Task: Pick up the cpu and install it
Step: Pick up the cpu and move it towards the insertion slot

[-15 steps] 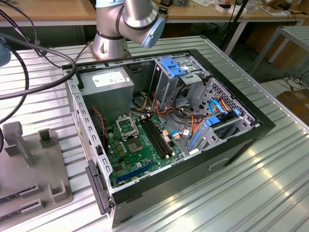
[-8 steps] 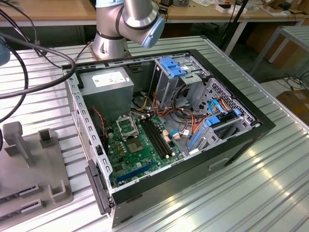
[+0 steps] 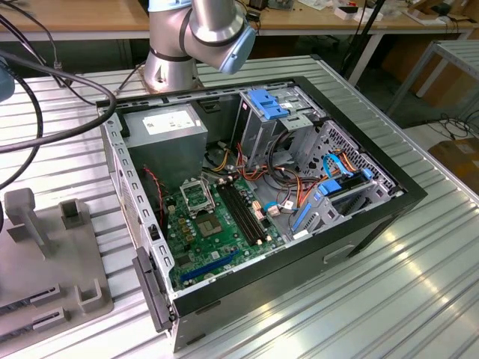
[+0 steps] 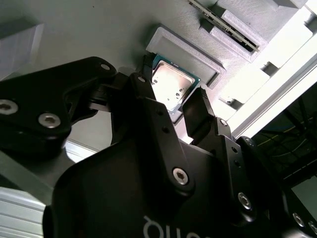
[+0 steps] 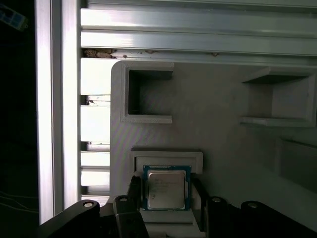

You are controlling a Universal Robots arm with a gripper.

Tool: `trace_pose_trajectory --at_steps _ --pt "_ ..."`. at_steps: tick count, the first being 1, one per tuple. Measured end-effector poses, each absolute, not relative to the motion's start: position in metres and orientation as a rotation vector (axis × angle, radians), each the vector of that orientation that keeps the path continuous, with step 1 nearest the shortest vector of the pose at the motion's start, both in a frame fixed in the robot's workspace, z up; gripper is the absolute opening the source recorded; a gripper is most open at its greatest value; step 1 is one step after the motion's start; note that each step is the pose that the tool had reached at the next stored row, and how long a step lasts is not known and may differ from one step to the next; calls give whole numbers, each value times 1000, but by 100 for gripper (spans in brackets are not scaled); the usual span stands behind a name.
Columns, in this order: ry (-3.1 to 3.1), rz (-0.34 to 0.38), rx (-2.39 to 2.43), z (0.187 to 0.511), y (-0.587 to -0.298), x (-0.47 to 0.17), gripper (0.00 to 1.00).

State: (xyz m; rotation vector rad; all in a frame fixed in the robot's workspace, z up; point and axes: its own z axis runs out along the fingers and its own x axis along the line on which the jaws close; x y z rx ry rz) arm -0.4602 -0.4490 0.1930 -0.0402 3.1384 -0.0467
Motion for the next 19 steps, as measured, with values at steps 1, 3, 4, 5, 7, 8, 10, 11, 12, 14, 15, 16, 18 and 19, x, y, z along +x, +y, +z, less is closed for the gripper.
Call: trace_pose_trajectory --at_steps 1,3,4,5,7,8,10,11,12,14,15,16,18,19 --pt "3138 -47 -40 193 -449 -460 52" --pt "3139 -50 -40 194 -449 -460 52" --pt "3139 -51 -40 194 -449 -460 52" --pt "3139 -51 -40 193 -449 -459 52" --pt "3139 -51 -40 193 -449 -459 52" --pt "3139 -51 -40 193 -449 -459 52" --pt "3139 -51 -40 193 -449 -459 52" --pt "3139 -51 -40 193 -449 -459 52" --pt "3139 -51 -40 193 -449 -459 52" --pt "3139 -51 -40 193 -449 -459 47" --pt "3139 -51 -40 193 -449 -459 47" --pt "3139 -51 -40 193 -449 -459 47" --pt "3139 -51 -40 193 -449 -459 47" --pt "3139 -51 -40 193 -449 -459 47"
